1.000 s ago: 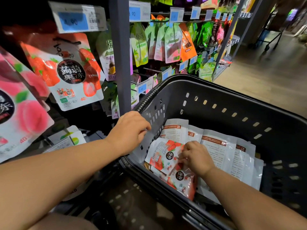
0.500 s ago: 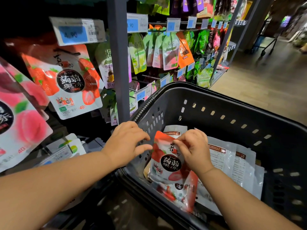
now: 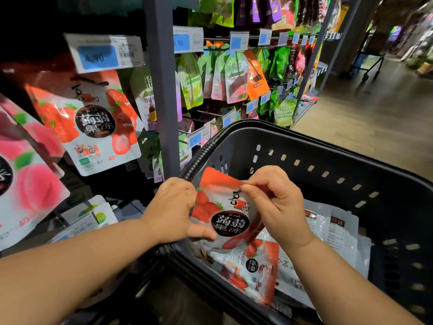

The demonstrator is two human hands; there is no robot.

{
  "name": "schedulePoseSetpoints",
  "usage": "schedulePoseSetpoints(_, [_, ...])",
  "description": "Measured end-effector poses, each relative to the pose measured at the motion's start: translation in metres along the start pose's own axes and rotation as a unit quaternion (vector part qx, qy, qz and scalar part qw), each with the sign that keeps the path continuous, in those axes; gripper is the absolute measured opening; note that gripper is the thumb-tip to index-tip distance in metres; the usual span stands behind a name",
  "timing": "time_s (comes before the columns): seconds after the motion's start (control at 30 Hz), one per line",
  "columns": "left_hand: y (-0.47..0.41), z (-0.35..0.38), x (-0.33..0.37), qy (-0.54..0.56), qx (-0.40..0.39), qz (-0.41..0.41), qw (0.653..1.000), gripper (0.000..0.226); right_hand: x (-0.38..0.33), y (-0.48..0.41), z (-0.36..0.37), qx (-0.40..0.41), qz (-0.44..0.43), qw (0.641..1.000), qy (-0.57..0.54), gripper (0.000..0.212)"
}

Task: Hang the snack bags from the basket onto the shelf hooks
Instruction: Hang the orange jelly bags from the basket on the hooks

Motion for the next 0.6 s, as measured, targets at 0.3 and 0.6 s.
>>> schedulePoseSetpoints(0.3, [0.003, 0.005, -0.007, 0.051, -0.041, -0.019, 0.998, 0.094, 0.013, 0.006, 0.007, 0.027, 0.094, 0.995, -0.024, 0.006])
schedulePoseSetpoints(0.6, [0.003, 0.013, -0.015, 0.085, -0.048, -0.055, 0.994, 0.107, 0.088, 0.054, -0.006, 0.004, 0.322, 0.947, -0.014, 0.006])
Point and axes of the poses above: each hand's wrist, its own y-axis away from the middle knuckle, its own z-axis out of the palm, x = y × z, the point moved 8 cm from there along -y, towards the middle knuckle, and after that the axes turned 12 degrees about -z, right-handed, at the moved point
